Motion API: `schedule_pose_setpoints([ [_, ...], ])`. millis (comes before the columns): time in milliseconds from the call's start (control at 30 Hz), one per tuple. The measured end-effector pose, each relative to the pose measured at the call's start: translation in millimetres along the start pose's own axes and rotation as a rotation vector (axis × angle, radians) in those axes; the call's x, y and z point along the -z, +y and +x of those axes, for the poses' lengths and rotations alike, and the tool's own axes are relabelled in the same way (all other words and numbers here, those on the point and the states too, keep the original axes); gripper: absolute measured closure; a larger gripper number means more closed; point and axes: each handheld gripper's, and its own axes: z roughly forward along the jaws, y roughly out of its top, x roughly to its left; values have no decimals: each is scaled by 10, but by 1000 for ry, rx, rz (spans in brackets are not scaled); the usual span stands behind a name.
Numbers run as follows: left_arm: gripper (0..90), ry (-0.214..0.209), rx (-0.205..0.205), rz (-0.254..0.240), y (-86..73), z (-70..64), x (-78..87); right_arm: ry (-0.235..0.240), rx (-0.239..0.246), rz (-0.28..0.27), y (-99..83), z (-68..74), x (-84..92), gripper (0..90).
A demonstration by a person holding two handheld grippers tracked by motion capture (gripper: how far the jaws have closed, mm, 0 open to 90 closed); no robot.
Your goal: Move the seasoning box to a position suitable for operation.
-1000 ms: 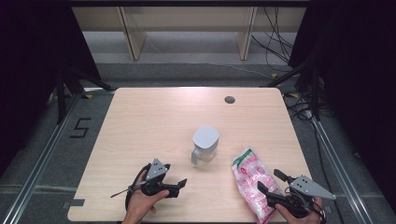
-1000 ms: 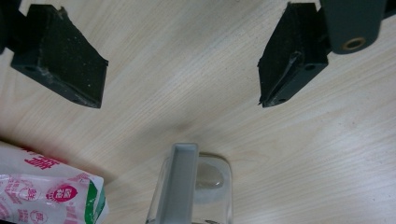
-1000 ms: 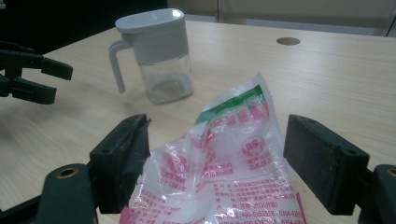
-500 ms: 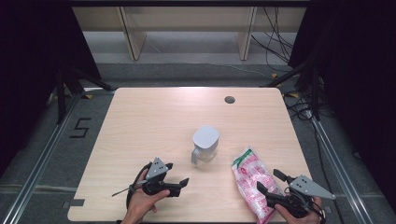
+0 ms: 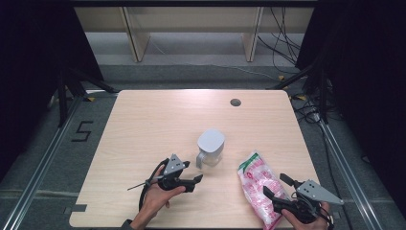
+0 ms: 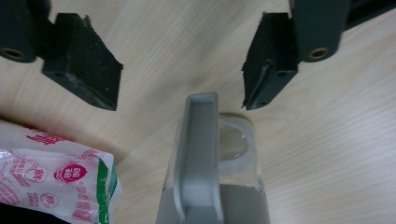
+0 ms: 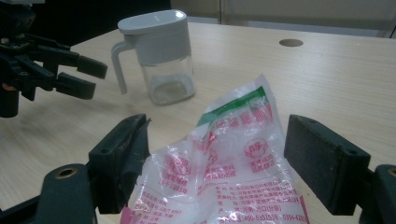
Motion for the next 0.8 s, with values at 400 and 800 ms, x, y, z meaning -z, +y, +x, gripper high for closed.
schedule_pose_setpoints([
  [400, 606, 51, -151, -30, 131, 86, -200, 12, -20, 11, -10, 5, -3, 237],
  [800, 668, 111, -168, -35, 197, 329, -244, 12, -18, -2, -15, 11, -20, 239],
])
